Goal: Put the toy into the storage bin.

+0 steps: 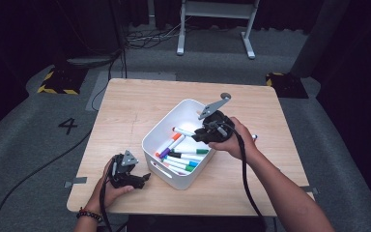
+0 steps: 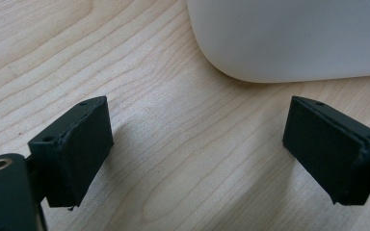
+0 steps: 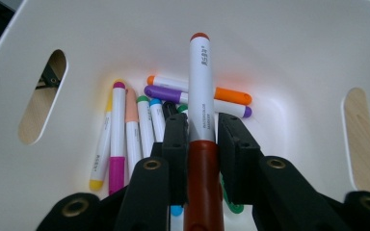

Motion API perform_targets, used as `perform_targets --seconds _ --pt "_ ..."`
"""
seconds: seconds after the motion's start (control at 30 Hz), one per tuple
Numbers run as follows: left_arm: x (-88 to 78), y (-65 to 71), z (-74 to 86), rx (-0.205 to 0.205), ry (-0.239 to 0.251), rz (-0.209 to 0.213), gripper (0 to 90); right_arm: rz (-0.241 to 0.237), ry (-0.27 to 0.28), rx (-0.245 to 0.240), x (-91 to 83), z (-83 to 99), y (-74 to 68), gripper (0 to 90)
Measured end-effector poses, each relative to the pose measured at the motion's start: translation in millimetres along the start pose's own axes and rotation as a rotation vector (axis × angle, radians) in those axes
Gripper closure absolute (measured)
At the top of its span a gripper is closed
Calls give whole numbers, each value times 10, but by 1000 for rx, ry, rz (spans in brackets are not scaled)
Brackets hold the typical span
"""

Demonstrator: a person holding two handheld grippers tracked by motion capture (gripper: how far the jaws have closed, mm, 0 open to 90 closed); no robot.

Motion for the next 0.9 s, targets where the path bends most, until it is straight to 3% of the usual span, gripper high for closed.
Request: perform_targets --seconds 0.4,0.53,0.7,0.9 --pt "0 0 0 0 0 0 103 -9 -142 15 383 19 -78 745" --pt "0 0 0 0 0 0 103 -5 -167 11 431 34 -128 744" --pt "0 0 0 0 0 0 103 -20 -169 -12 439 18 -263 744" --pt "0 0 0 0 0 0 103 -64 -189 -59 499 34 -540 744"
Point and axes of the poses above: each handheld gripper's, and its own axes: x roughly forward along the jaws, z roughly out of its underside, y roughly to its right, the point moved 8 cm from there along x, roughly forward along the jaws, and after that the axes turned 3 degrees about x, right-handed, at the moved point
